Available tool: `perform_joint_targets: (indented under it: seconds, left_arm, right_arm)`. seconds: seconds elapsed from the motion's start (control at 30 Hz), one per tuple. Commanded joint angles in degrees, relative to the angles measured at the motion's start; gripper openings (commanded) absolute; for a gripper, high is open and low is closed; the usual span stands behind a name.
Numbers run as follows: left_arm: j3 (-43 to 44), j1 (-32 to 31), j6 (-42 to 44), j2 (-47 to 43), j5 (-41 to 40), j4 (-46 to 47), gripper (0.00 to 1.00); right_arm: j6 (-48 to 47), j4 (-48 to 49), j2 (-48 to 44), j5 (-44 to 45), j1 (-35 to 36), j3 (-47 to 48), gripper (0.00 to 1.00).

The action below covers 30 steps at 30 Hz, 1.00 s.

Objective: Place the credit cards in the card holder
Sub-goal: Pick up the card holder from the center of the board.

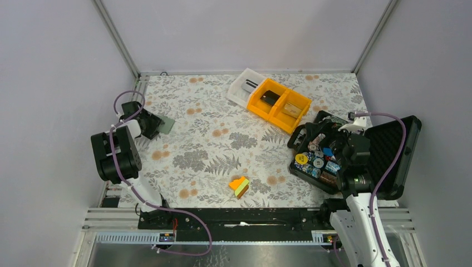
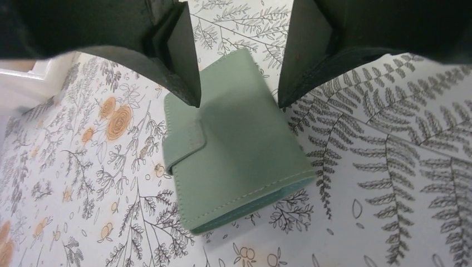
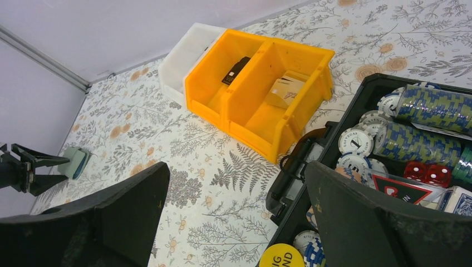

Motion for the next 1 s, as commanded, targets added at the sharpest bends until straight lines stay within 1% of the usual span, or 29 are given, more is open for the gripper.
perform_joint_targets:
  seconds: [0.0,0.1,0.2,0.27,0.37,0.47,0.53,0.67,0.83,0.9,0.97]
  left_arm:
    - [2.46,0.31,2.61,1.94,1.82,0.15,0.51]
    - [4.35,0.31,4.03,3.66,3.03,-1.02,0.37]
    - [6.18,0.31,5.93,4.61,3.03,-3.40,0.20]
    - [6.38,0.25,6.36,3.93,3.11,-3.55,0.09]
    - [6.68,0.25,8.17,2.30,3.13,-3.45,0.00]
    - [7.87,0.22,10.20,1.10,3.89,-4.98,0.00]
    - [8.96,0.18,10.74,-0.58,6.13,-6.79,0.00]
    - [6.84,-1.56,9.03,-9.76,10.77,-6.29,0.00]
    - [5.52,-6.94,8.99,-18.68,14.21,-6.61,0.00]
    - [4.84,-8.90,9.30,-22.02,16.03,-6.43,0.00]
    - [3.99,-12.87,10.47,-25.38,15.95,-6.52,0.00]
  right_arm:
    - [-1.01,2.74,-1.37,-0.38,-0.13,-0.25,0.99]
    - [-1.05,2.85,-1.96,-0.21,-0.09,-0.43,0.99]
    - [-1.00,2.79,-2.10,-0.21,-0.11,-0.50,0.99]
    - [-1.03,2.77,-2.08,-0.21,-0.07,-0.51,0.99]
    - [-1.03,2.72,-2.09,-0.19,-0.07,-0.58,0.99]
    - [-1.24,2.64,-1.84,-0.44,-0.11,-0.68,0.99]
    - [-1.32,2.54,-1.74,-0.52,-0.07,-0.70,0.99]
    - [-1.62,2.83,-1.28,-2.02,-0.07,-0.79,0.99]
    - [-1.67,2.49,1.18,-2.81,-0.07,-0.04,0.99]
    - [-1.29,2.69,3.19,-6.08,-0.07,0.83,0.99]
    - [-0.91,4.59,6.14,-14.69,-0.07,1.63,0.99]
